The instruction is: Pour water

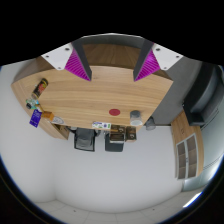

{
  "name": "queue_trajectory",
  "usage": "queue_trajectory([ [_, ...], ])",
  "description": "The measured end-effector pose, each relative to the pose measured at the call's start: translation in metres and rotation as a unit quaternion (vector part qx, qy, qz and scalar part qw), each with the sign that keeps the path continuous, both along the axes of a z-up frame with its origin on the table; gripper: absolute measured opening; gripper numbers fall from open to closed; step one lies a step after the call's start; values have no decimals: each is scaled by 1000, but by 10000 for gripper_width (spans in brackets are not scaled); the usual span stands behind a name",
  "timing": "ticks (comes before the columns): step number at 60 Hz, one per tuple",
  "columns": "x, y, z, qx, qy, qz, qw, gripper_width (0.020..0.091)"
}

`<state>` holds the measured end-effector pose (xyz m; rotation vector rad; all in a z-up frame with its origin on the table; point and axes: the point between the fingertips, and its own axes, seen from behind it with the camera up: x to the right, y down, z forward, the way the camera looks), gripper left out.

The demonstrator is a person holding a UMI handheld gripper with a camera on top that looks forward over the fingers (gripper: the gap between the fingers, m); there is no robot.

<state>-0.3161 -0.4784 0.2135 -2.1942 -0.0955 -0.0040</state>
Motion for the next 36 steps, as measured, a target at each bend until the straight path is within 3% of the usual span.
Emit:
queue_trajectory([
  [11,49,-7,-17,-16,-7,-32,999,855],
  [36,323,11,-100,-32,-30,-90,995,854],
])
